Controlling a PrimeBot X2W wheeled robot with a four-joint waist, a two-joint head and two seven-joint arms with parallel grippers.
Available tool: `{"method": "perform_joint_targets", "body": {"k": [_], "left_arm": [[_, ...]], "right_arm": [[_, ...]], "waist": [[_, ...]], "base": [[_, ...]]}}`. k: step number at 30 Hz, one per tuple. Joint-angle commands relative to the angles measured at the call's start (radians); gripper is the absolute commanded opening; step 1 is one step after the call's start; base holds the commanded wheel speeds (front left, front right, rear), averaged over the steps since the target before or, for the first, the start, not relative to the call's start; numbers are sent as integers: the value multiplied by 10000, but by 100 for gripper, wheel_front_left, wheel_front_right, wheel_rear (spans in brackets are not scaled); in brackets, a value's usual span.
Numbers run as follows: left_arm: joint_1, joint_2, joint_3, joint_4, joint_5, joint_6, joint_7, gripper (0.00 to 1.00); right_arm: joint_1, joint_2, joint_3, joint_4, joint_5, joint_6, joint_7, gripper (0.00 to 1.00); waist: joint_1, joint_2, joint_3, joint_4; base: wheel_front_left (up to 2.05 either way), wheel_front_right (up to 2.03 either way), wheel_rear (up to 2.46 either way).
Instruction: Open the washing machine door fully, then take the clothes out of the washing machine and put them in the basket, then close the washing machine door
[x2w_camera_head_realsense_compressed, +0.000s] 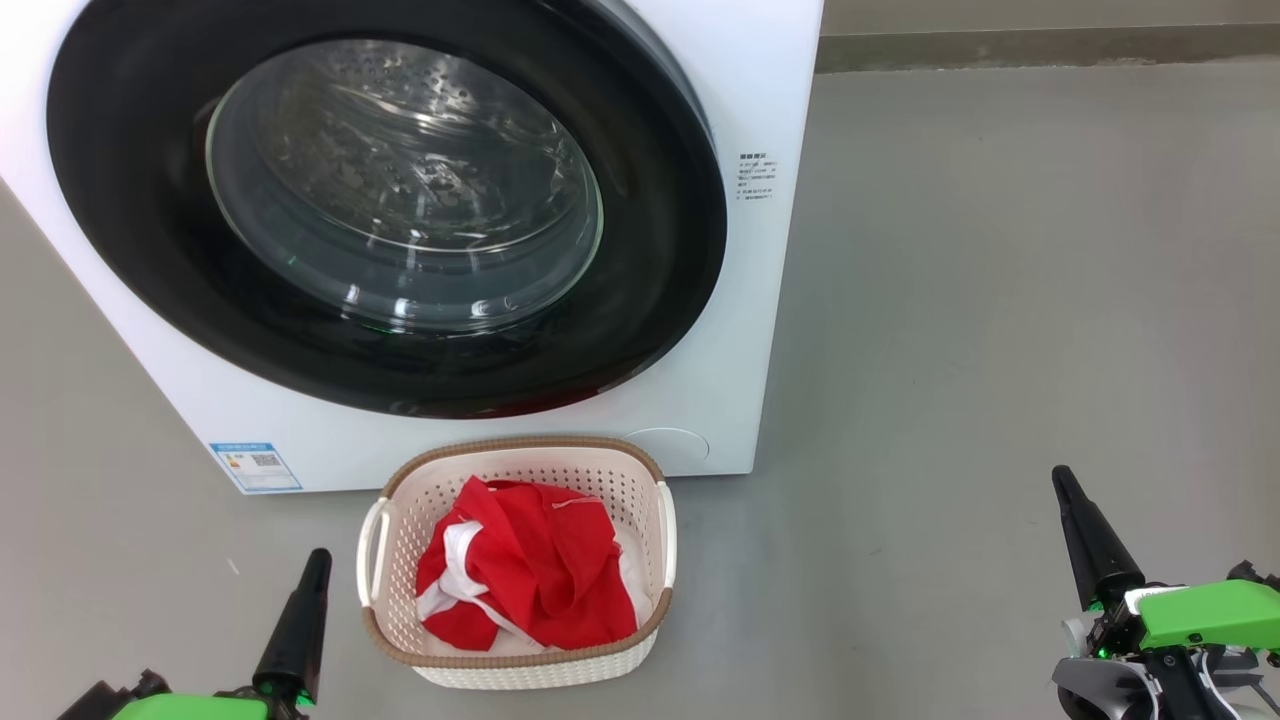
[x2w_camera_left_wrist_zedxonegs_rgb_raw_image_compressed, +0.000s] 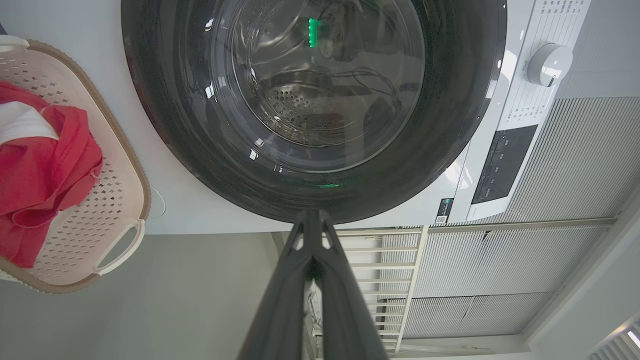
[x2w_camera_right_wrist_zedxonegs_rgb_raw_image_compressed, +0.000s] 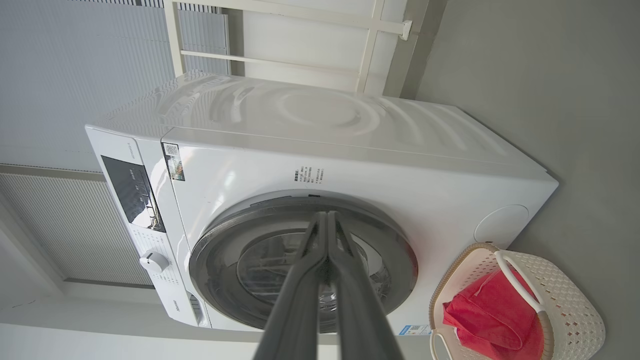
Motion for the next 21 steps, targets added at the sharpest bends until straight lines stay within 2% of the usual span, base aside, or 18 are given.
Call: {"method": "perform_joint_targets", "body": {"k": [1,21], "left_arm": [[-391,100,354,-210,-68,-63,33,0],[-391,100,353,-210,-68,-63,33,0]], "right_arm": [[-425,-84,147,-297,-24,-7,73,0],[-425,-82,144,-297,-27,-7,75,0]], "waist": [[0,0,0,0],[0,0,0,0]], "base": [[0,0,0],[0,0,0]]}}
